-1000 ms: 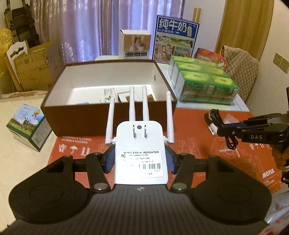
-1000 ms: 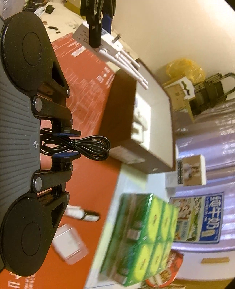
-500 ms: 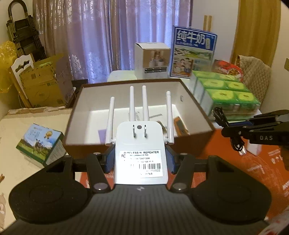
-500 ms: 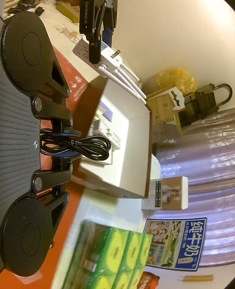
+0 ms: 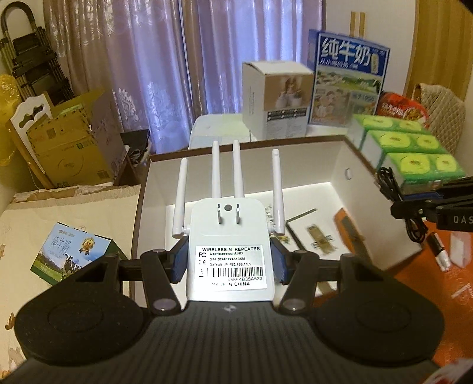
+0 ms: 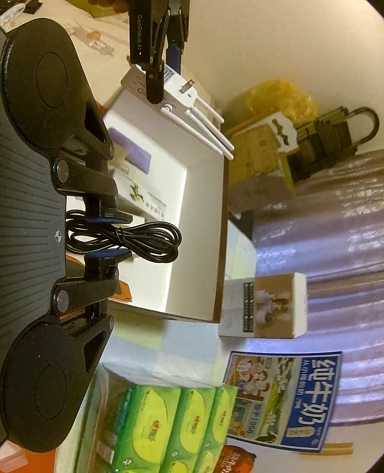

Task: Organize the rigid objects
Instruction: 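Carry the extender with the left gripper while the right gripper carries the cable over the brown box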

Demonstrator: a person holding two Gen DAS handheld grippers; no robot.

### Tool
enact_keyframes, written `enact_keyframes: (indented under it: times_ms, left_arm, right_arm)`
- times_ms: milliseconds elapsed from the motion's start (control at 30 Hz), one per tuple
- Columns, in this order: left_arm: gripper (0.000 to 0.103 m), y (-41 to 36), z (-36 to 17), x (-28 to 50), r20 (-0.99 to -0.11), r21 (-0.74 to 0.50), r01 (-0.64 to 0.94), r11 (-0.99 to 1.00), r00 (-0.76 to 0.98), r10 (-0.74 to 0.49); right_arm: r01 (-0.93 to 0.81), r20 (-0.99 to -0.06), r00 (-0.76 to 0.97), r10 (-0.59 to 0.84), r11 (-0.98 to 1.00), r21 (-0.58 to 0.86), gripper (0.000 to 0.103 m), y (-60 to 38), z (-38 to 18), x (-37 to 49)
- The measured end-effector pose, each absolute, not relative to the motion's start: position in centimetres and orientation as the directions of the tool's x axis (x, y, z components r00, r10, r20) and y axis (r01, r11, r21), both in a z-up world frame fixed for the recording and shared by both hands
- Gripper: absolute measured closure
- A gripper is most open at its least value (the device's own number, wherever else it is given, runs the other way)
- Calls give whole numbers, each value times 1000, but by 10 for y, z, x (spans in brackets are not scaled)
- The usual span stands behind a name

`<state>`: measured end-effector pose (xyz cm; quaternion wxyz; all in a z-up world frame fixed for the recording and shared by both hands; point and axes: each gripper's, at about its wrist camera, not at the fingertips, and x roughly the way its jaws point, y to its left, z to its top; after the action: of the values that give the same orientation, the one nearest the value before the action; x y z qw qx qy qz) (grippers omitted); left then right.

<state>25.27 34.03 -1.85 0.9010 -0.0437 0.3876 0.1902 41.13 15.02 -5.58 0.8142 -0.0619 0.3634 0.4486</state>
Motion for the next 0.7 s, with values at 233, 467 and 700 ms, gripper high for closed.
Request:
enact_keyframes:
  times_ms: [233,467,700]
  left_arm:
    - [51,369,-40,279,-752,81,-360,930,591,294]
    - [51,385,-57,298,-779,84,-341,936,563,275]
    - [51,395,-69,313,-797,86,-329,940,544,264]
  right_arm:
    - [-733,-700,350,622,648,209,89,175,-75,432]
    - [-715,-734,354,579,674,187,89,190,-89,446]
    - [-708,-751,353,558,684,175,89,200,-97,454]
